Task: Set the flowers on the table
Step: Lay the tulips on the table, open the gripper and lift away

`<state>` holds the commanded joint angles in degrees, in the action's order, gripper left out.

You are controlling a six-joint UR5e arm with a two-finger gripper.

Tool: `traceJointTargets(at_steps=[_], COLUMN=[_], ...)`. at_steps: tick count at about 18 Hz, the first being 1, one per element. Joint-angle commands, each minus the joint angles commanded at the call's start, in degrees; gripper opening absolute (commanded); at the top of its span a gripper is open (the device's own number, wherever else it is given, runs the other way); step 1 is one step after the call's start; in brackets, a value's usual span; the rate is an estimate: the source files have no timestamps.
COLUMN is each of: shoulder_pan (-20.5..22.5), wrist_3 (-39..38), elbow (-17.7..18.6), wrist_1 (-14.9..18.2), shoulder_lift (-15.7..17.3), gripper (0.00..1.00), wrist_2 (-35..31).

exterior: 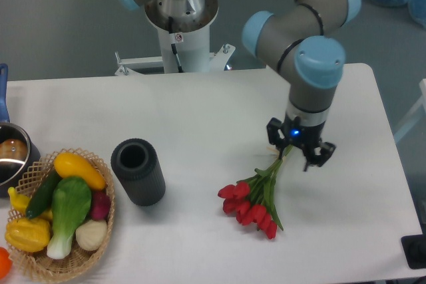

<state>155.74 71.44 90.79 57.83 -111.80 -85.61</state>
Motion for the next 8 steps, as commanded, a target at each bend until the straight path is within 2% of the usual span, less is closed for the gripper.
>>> traceJointTargets(at_steps=[4, 8], shoulder_pan=[1.14, 2.99], wrist_3=[8.7, 9.5], elbow=[-0.09, 0.0], wrist_1=[-0.26, -0.18], shoulder_lift=[-0.35, -0.26], gripper=[1.0, 1.0], wrist_2=[-0.26, -0.53])
